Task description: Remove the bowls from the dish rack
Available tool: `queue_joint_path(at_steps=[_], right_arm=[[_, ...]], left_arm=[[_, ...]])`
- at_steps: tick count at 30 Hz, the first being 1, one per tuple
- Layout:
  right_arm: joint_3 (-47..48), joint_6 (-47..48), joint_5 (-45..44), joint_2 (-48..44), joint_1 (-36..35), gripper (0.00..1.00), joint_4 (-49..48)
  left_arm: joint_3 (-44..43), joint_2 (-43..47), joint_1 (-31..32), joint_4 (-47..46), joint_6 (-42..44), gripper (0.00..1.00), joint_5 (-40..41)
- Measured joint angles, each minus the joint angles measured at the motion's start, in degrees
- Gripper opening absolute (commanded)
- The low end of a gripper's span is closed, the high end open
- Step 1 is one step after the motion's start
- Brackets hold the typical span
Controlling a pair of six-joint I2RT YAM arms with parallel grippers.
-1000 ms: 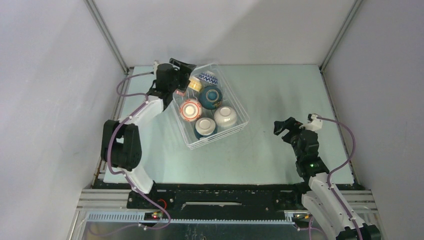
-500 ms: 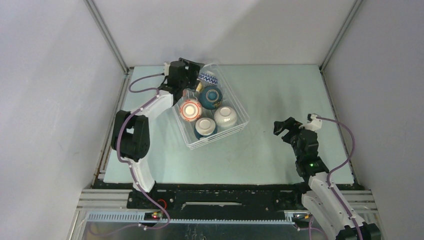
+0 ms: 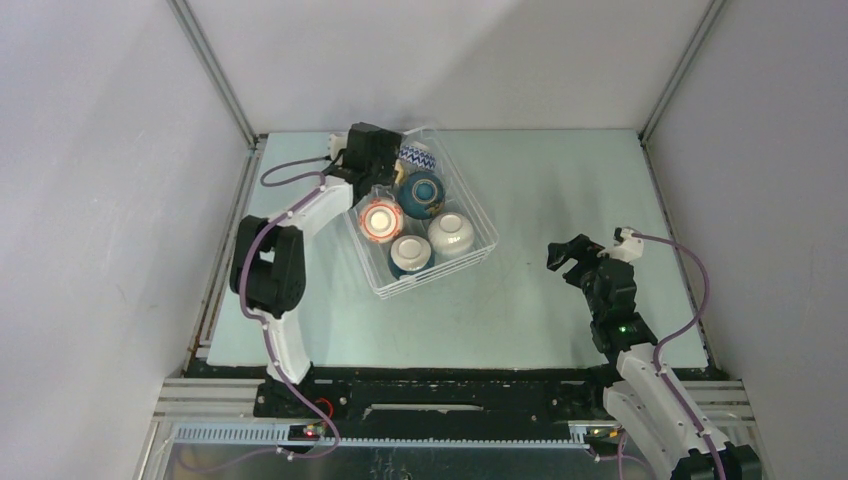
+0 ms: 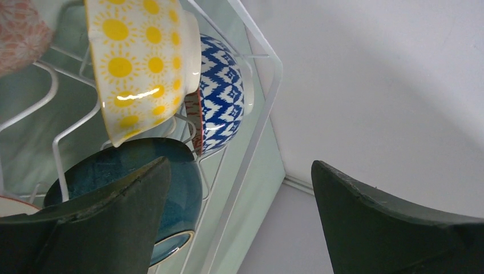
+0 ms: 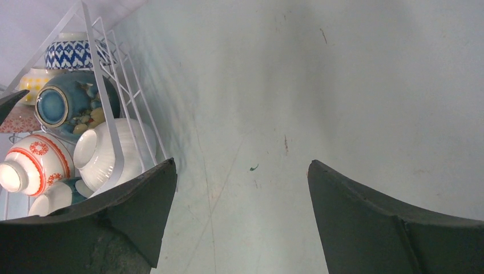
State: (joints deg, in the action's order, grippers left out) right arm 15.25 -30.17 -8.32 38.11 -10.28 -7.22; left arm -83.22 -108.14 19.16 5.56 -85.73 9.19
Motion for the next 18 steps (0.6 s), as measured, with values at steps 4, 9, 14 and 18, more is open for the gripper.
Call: queue_joint_path(at_steps=[4, 9, 14, 18], right_arm=[[0.0, 0.0, 0.0, 0.0, 0.0, 0.92, 0.0], [0.0, 0.0, 0.0, 0.0, 0.0, 0.92, 0.0], [0.0, 0.0, 0.3, 0.0, 0.0, 0.91, 0.0], [0.0, 0.1, 0.5, 0.0, -0.1, 0.91, 0.0]], left_arm=[[-2.4, -1.5, 0.2, 1.1, -0.3, 0.97, 0.2], [-4.4, -3.9, 0.2, 1.2, -0.4, 0.97, 0.1], [-5.2, -6.6, 0.2, 0.9, -0.7, 0.96, -0.9], [-5.7, -8.7, 0.2, -0.4, -0.7, 0.94, -1.9]])
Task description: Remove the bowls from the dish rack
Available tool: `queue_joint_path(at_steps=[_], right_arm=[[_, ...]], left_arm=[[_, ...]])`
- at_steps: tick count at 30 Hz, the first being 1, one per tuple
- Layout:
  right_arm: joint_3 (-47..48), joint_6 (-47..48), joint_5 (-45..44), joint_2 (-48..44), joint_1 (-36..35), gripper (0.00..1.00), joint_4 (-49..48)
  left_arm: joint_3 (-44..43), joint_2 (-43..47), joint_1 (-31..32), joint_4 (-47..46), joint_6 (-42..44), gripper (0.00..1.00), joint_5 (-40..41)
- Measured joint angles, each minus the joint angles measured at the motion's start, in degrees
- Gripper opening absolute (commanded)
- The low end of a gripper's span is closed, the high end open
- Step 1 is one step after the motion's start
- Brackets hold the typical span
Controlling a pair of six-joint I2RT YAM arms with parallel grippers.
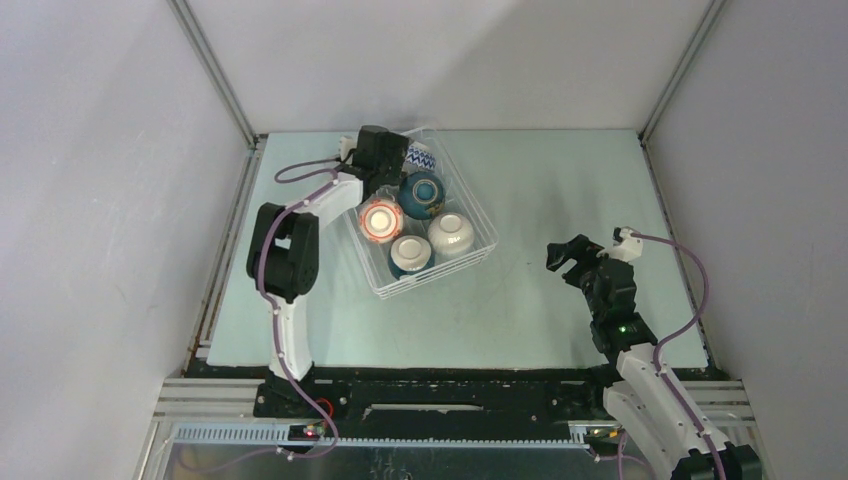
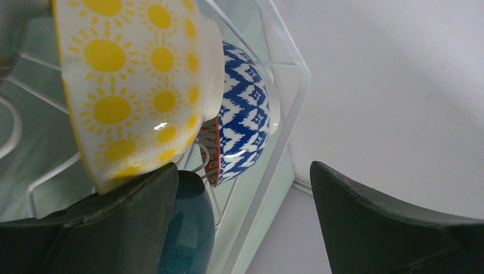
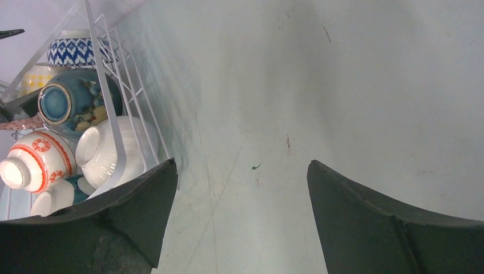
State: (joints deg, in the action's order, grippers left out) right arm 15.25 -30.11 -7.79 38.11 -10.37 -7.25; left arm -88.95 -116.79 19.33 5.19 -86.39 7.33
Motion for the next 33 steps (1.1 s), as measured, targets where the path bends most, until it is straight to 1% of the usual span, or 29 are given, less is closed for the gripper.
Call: queue_joint_path(at_steps=[5, 10, 15, 20, 24, 30, 33], right_arm=[[0.0, 0.0, 0.5, 0.0, -0.1, 0.91, 0.0], [0.0, 0.0, 0.9, 0.0, -0.2, 0.91, -0.3], [0.0, 0.0, 1.1, 0.0, -0.2, 0.91, -0.3], [0.0, 0.0, 1.4, 0.0, -0.2, 0.91, -0.3], [0.0, 0.0, 1.5, 0.0, -0.2, 0.91, -0.3], [0.0, 0.0, 1.9, 0.0, -0.2, 0.91, -0.3], [0.0, 0.1, 1.9, 0.0, -0.2, 0.91, -0.4]], left_arm=[[-0.2, -0.7, 0.0, -2.2, -0.2, 0.9, -0.7], [-1.0, -2.6, 0.0, -6.7, -0.2, 0.89, -1.8], [-1.0, -3.8, 0.0, -10.7, -0.6, 0.85, -2.8], [-1.1, -4.2, -0.2, -12.2, -0.7, 0.84, -3.2], [-1.1, -4.4, -0.2, -12.9, -0.7, 0.75, -3.3], [-1.1, -5.2, -0.4, -14.1, -0.9, 0.66, -3.7], [-1.1, -5.3, -0.6, -14.2, -0.9, 0.6, -4.0]])
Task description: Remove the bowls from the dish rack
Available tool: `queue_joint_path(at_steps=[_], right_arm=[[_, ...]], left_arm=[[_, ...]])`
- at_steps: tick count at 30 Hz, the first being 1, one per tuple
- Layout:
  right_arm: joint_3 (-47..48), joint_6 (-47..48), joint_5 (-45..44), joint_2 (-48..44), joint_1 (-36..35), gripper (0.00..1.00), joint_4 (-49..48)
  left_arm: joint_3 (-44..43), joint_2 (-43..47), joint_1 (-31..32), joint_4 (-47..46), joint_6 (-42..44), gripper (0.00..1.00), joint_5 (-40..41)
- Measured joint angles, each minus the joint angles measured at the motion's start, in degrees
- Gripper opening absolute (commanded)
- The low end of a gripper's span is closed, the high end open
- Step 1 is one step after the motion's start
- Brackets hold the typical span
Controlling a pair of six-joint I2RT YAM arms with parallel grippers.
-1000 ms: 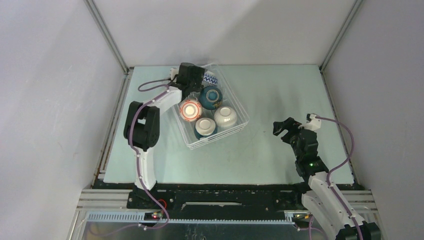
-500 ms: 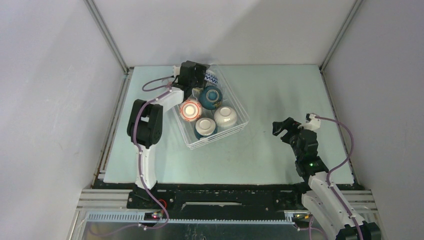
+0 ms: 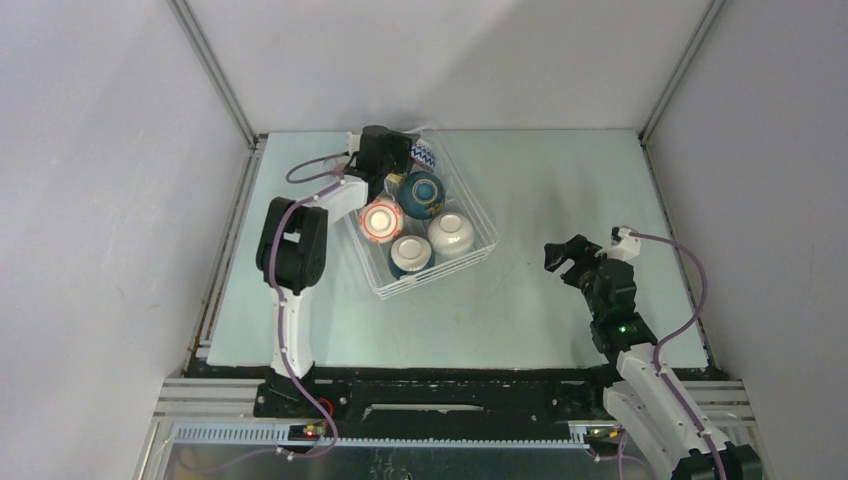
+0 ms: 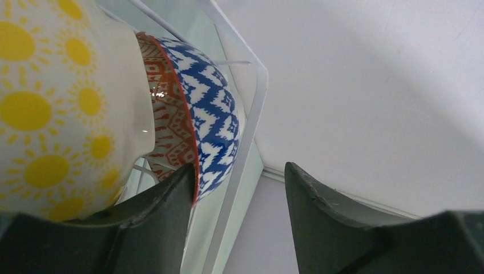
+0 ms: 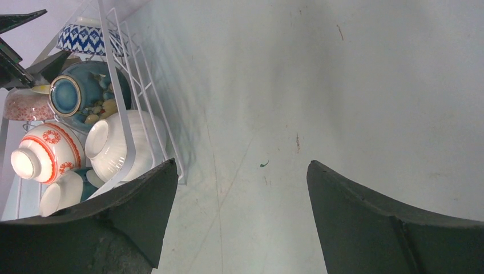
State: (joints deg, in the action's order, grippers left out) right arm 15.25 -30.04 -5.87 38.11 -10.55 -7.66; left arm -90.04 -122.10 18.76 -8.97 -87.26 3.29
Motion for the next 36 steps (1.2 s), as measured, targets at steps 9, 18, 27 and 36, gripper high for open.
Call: queue_joint_path(at_steps=[9, 18, 27, 36], right_arm=[[0.0, 0.0, 0.3, 0.0, 0.0, 0.91, -0.3], [0.0, 0.1, 0.4, 0.1, 0.0, 0.91, -0.4], [0.0, 0.1, 0.4, 0.9, 0.0, 0.91, -0.7], [0.0, 0.1, 0.4, 0.9, 0.0, 0.91, -0.8]], left_arm=[[0.0, -1.3, -0.9, -2.8, -0.2, 0.47, -1.6], [-0.3, -2.8, -2.0, -5.2, -0.2, 0.34, -2.7], [-2.4, -5.2, -2.8, -6.2, 0.2, 0.16, -5.3], [-3.4, -6.4, -2.6, -9.1, -0.1, 0.0, -7.6]])
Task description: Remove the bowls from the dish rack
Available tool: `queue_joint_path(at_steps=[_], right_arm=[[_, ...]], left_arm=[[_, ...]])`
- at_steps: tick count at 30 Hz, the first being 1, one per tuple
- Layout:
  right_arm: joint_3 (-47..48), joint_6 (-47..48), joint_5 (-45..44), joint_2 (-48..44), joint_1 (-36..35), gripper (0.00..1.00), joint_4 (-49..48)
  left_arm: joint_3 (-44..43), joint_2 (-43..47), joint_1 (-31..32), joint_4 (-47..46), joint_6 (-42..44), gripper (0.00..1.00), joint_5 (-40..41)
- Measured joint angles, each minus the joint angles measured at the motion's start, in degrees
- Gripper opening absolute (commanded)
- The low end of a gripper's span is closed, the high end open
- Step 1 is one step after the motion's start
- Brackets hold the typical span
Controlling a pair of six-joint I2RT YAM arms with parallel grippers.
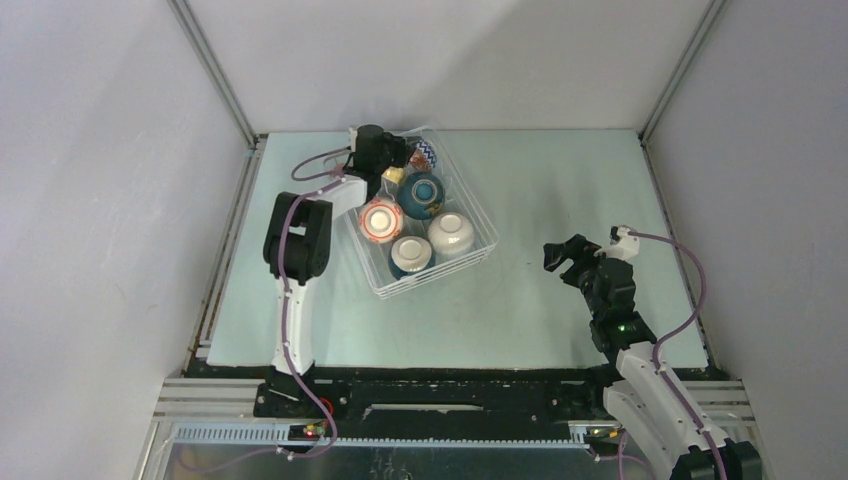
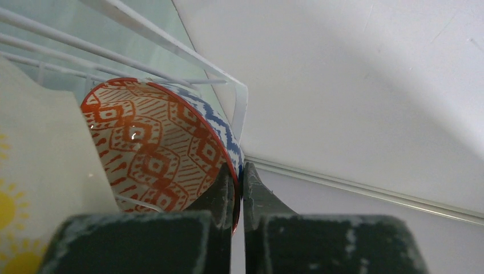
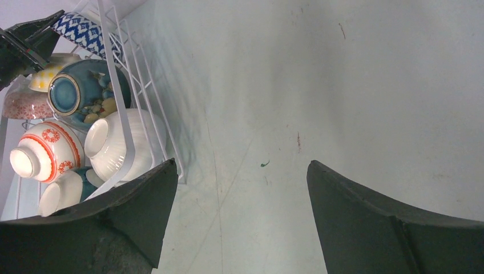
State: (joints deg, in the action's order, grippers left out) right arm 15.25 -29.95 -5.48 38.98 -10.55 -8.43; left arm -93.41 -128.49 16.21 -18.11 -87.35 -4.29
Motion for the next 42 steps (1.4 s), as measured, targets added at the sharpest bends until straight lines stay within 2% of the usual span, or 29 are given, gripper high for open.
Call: queue_joint_path(at_steps=[5, 11, 23, 28, 36, 42], right_arm=[[0.0, 0.0, 0.0, 0.0, 0.0, 0.91, 0.0], [0.0, 0.0, 0.0, 0.0, 0.0, 0.91, 0.0], [0.0, 0.0, 0.1, 0.0, 0.0, 0.91, 0.0], [0.0, 0.1, 0.4, 0.0, 0.0, 0.91, 0.0], [0.0, 0.1, 0.7, 0.0, -0.1, 0.9, -0.1], [0.0, 0.1, 1.1, 0.0, -0.4, 0.9, -0.2]], left_arm=[[0.0, -0.3, -0.1, -1.5, 0.4, 0.0, -0.9], [0.0, -0.9, -0.7, -7.4, 0.7, 0.0, -4.6], [0.2, -1.2, -4.8, -31.0, -1.6, 0.0, -14.3], [3.8, -0.4, -5.3, -38.3, -3.3, 0.0, -16.9], [11.9, 7.0, -5.2, -42.1, -4.8, 0.0, -22.9], [18.6, 17.5, -5.4, -47.0, -5.5, 0.0, -28.0]])
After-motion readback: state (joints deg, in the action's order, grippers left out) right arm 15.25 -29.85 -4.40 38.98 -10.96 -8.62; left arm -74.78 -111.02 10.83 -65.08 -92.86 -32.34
